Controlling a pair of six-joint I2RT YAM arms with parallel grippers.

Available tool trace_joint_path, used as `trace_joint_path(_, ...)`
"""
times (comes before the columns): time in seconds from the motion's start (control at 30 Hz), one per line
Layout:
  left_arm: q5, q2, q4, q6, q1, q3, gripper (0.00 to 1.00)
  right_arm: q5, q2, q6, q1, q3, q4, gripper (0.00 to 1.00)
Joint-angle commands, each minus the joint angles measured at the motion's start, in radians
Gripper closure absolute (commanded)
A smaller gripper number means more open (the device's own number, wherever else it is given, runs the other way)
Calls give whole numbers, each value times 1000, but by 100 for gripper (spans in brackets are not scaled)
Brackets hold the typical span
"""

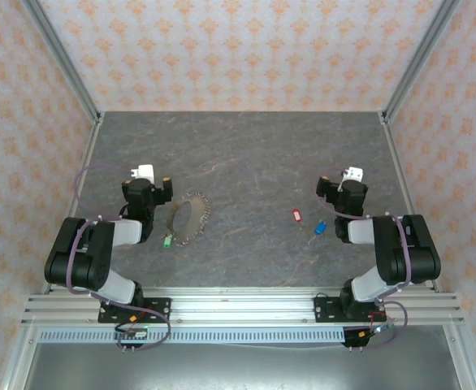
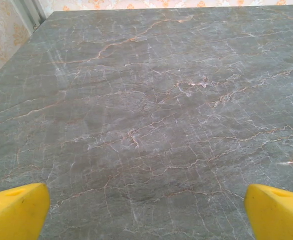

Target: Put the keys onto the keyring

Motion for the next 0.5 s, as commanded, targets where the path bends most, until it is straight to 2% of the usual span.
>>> trace_joint_path(0.0,-28,-13,-5,-16,-5,20,0,-4,-2,-9,-3,9,18,1)
trace_joint_path(0.47,-28,-12,-6,-16,-5,21,0,-4,0,-8,-4,10,16,1)
